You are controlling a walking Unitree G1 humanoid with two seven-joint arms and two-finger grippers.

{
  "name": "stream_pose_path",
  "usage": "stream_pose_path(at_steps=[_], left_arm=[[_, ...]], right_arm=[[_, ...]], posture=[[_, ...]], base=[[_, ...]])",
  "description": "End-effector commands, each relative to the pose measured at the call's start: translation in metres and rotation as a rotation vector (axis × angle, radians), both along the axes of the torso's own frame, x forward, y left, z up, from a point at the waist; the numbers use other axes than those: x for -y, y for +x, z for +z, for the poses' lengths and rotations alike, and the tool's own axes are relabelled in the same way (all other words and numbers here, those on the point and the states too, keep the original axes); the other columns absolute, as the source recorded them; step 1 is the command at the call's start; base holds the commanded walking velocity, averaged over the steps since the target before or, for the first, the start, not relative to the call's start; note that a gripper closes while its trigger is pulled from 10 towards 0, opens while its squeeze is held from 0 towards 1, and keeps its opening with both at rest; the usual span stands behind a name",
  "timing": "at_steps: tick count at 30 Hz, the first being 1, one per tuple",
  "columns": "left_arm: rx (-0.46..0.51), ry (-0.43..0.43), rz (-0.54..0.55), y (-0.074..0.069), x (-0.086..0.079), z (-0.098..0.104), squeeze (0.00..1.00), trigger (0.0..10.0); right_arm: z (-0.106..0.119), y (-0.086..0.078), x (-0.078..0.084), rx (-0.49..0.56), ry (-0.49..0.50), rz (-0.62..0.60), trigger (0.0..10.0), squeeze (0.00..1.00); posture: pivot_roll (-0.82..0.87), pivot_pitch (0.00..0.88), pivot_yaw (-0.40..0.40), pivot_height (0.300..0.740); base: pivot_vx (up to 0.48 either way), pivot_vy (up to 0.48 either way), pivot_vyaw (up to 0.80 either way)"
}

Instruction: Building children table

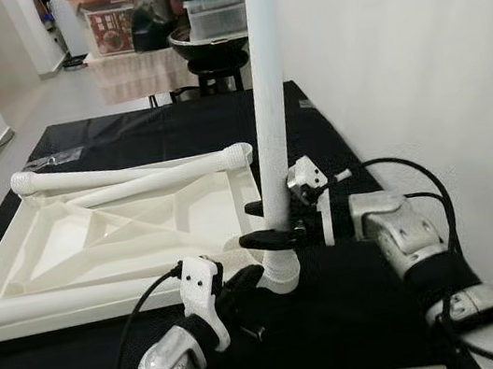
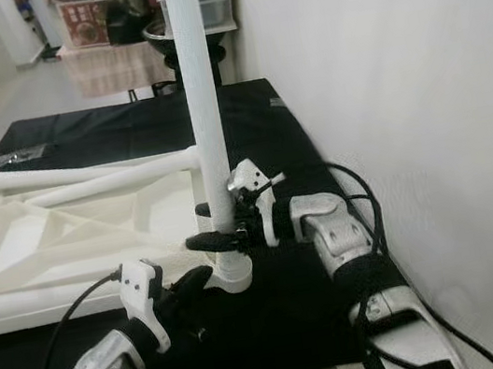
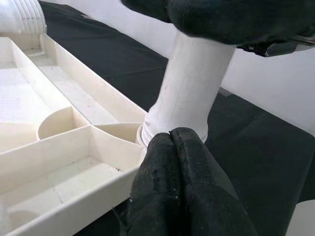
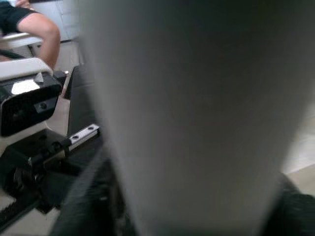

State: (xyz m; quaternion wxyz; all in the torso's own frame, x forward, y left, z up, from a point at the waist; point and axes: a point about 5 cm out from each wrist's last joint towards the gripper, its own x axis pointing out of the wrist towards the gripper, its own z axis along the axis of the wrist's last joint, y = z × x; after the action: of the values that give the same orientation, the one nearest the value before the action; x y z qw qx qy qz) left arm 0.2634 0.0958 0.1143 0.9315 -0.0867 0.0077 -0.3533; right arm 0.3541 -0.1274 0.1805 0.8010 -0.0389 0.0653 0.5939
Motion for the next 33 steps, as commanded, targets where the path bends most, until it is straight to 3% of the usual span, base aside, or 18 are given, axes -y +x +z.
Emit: stream_pose_path(at_steps=[1, 7, 13, 14, 15, 16, 17, 18, 19, 23, 26, 28, 29, 30, 31, 32, 33], left_arm=[[-0.009, 0.001, 0.001, -0.001, 0.001, -0.003, 0.0, 10.0], [-0.012, -0.004, -0.001, -0.002, 0.002, -0.004, 0.0, 10.0], [-0.01, -0.009, -0.002, -0.006, 0.001, -0.003, 0.0, 10.0], [-0.009, -0.009, -0.001, -0.007, 0.0, -0.003, 0.0, 10.0], [-0.009, -0.009, -0.001, -0.007, 0.0, -0.003, 0.0, 10.0], [-0.008, -0.009, 0.0, -0.007, -0.002, -0.002, 0.0, 10.0], [-0.008, -0.01, -0.001, -0.008, -0.003, -0.001, 0.0, 10.0], [-0.008, -0.01, -0.001, -0.008, -0.003, -0.001, 0.0, 10.0], [-0.01, -0.002, -0.003, -0.007, -0.006, -0.002, 0.0, 10.0], [-0.011, -0.004, -0.005, -0.006, -0.005, -0.002, 0.0, 10.0], [-0.012, -0.005, -0.006, -0.005, -0.005, -0.001, 0.0, 10.0], [-0.006, -0.003, 0.011, -0.005, -0.006, -0.001, 0.0, 10.0], [-0.004, -0.002, 0.018, -0.005, -0.007, -0.001, 0.0, 10.0], [-0.004, -0.002, 0.018, -0.005, -0.007, -0.001, 0.0, 10.0], [-0.005, -0.003, 0.017, -0.004, -0.008, -0.001, 0.0, 10.0], [-0.008, -0.004, 0.012, -0.004, -0.008, -0.001, 0.0, 10.0], [-0.009, -0.003, 0.008, -0.003, -0.007, -0.001, 0.0, 10.0]], right_arm=[[-0.004, -0.001, -0.001, -0.018, 0.011, 0.039, 0.0, 0.0], [-0.006, -0.003, 0.003, -0.014, 0.004, 0.051, 0.0, 0.0], [-0.023, -0.007, 0.005, 0.041, -0.055, -0.135, 0.0, 0.0], [-0.032, 0.002, 0.001, 0.071, -0.051, -0.511, 0.0, 0.0], [-0.032, 0.002, 0.001, 0.071, -0.051, -0.511, 0.0, 0.0], [-0.038, 0.007, 0.006, 0.065, -0.012, -0.919, 0.0, 0.0], [-0.065, -0.017, -0.013, -0.047, -0.016, -0.979, 0.0, 0.0], [-0.065, -0.017, -0.013, -0.047, -0.016, -0.979, 0.0, 0.0], [-0.068, -0.036, -0.03, -0.024, -0.062, -0.912, 0.0, 0.0], [-0.071, -0.023, -0.019, -0.089, -0.06, -0.906, 0.0, 0.0], [-0.075, -0.023, -0.02, -0.106, -0.064, -0.901, 0.0, 0.0], [-0.074, -0.026, -0.029, -0.084, -0.076, -0.853, 0.5, 0.0], [-0.073, -0.027, -0.032, -0.074, -0.079, -0.835, 4.3, 0.0], [-0.073, -0.027, -0.032, -0.074, -0.079, -0.835, 4.3, 0.0], [-0.073, -0.026, -0.032, -0.081, -0.079, -0.837, 10.0, 0.0], [-0.072, -0.027, -0.033, -0.099, -0.058, -0.847, 10.0, 0.0], [-0.067, -0.027, -0.035, -0.108, -0.025, -0.811, 10.0, 1.0]], posture=[[0.08, 0.0, -0.05, 0.74], [0.07, 0.0, -0.044, 0.74], [0.07, 0.0, -0.043, 0.74], [0.06, 0.0, -0.053, 0.74], [0.06, 0.0, -0.053, 0.74], [0.05, 0.0, -0.045, 0.74], [0.05, 0.0, -0.04, 0.74], [0.05, 0.0, -0.04, 0.74], [0.03, 0.0, -0.02, 0.74], [0.06, 0.0, -0.043, 0.74], [0.06, 0.0, -0.043, 0.74], [0.06, 0.0, -0.037, 0.74], [0.06, 0.0, -0.037, 0.74], [0.06, 0.0, -0.037, 0.74], [0.06, 0.0, -0.032, 0.74], [0.06, 0.0, -0.027, 0.74], [0.06, 0.0, -0.027, 0.74]], base=[[0.0, 0.0, 0.0], [0.0, 0.0, 0.0], [0.0, 0.0, 0.0], [0.0, 0.0, 0.0], [0.0, 0.0, 0.0], [0.0, 0.0, 0.0], [0.0, 0.0, 0.0], [0.0, 0.0, 0.0], [0.0, 0.0, 0.0], [0.0, 0.0, 0.0], [0.0, 0.0, 0.0], [0.0, 0.0, 0.0], [0.0, 0.0, 0.0], [0.0, 0.0, 0.0], [0.0, 0.0, 0.0], [0.0, 0.0, 0.0], [0.0, 0.0, 0.0]])
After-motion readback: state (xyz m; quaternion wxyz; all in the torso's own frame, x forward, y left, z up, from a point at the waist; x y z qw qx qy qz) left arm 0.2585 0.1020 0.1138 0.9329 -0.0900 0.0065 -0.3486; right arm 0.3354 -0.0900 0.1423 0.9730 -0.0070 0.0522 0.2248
